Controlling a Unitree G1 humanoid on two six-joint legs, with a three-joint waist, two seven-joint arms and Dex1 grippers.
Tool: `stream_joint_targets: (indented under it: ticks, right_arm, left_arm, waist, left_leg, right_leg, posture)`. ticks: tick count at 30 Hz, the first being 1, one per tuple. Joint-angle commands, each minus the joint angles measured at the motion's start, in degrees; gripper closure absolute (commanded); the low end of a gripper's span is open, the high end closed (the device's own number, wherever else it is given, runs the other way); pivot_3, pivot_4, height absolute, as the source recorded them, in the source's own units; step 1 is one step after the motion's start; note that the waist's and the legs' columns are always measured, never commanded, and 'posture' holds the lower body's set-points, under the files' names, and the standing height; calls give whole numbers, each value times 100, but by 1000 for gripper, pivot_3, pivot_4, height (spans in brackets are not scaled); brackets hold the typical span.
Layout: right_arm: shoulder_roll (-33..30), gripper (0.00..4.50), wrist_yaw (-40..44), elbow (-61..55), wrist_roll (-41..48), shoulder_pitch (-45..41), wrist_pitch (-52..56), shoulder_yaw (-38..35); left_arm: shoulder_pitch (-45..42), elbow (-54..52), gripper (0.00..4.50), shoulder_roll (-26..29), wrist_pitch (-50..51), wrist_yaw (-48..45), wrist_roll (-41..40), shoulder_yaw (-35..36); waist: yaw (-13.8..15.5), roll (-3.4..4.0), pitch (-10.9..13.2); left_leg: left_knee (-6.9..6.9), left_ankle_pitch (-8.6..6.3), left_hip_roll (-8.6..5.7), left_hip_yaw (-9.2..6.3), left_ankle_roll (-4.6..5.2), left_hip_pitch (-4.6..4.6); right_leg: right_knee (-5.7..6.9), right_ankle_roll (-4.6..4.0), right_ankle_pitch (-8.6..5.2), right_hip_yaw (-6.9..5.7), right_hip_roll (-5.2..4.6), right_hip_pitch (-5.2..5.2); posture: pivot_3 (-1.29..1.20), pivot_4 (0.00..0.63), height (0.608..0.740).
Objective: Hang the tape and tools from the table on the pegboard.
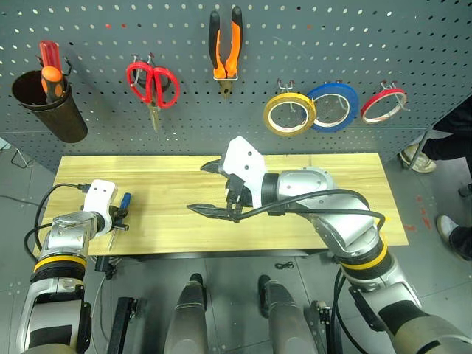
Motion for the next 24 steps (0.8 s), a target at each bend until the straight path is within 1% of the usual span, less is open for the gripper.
stream_joint_targets:
  ticks: [1,2,4,8,10,12,14,16,19,22,24]
  right_arm:
    - [-22,0,61,-168,76,-16,-38,-139]
    - [-39,0,71,-176,107,-1,-35,-192]
    - [-108,0,111,-238,217,74,-22,-387]
    - [-132,0,229,-437,760,298,-14,-997]
    - [-15,0,214,-435,1069,324,-55,-1316]
    - [43,0,283,-356,1211,311,-245,-1476]
    - [174,0,314,-244,1436,204,-347,-1690]
    - [282,0,314,-102,1594,63,-400,-1820]
    - [381,0,343,115,1730,-156,-531,-1924]
    - [473,0,372,368,1839,-437,-639,-2013]
    - [516,0,374,517,1866,-598,-715,-2040]
  left_arm:
    - [225,-280,4117,58,-151,-6,34,-23]
    - [313,-549,4117,66,-154,-81,-9,-28]
    - [622,-1460,4117,89,104,-124,-170,95]
    - [1495,-4032,4117,-5,356,91,-590,714]
    - [1748,-5285,4117,-404,867,647,-768,1144]
    - [1938,-6324,4117,-686,1152,1076,-724,1351]
    - [1923,-7139,4117,-917,1282,1512,-604,1530]
    - [1844,-7527,4117,-958,1259,1770,-468,1612]
    - [1677,-7769,4117,-854,932,2150,-82,1726]
    - [1071,-7637,4117,-713,838,2473,58,1943]
    - [636,-7383,4117,-558,713,2590,160,1924]
  waist:
    - [2,-1,1]
    - [2,-1,1]
    - [1,-3,3]
    - [59,-11,4]
    - [93,-17,-1]
    - [119,-29,-8]
    - [137,-40,-16]
    - [155,-45,-19]
    - [225,-62,-68]
    - [325,-81,-144]
    - [408,-105,-162]
  left_leg:
    - [-1,0,0,0,0,0]
    - [-1,0,0,0,0,-2]
    - [-1,1,0,0,-1,-15]
    - [-12,1,2,-1,-3,-27]
    - [-23,1,1,-1,-4,-27]
    - [-29,3,-2,0,-6,-27]
    - [-33,4,-2,-1,-8,-25]
    - [-34,5,-2,-1,-10,-25]
    - [-44,11,-2,-1,-18,-20]
    - [-56,15,-3,-1,-24,-19]
    - [-60,19,-2,-1,-31,-20]
  right_leg:
    - [0,0,0,0,0,-1]
    - [-1,0,0,0,0,-1]
    - [-5,0,0,-1,-1,-9]
    - [-17,-6,4,-3,-2,-17]
    - [-27,-9,7,-4,-2,-17]
    - [-30,-8,10,-4,-5,-16]
    - [-36,-5,11,-4,-4,-15]
    - [-36,-4,12,-4,-2,-15]
    - [-37,-2,14,-5,0,-16]
    - [-49,-6,17,-6,0,-16]
    - [-53,-7,18,-9,2,-16]
  posture:
    - [73,425,740]
    - [77,420,740]
    - [88,405,740]
    - [141,360,740]
    - [183,333,740]
    - [225,307,740]
    - [252,293,740]
    - [282,271,740]
    - [305,251,740]
    - [317,235,740]
    - [318,233,740]
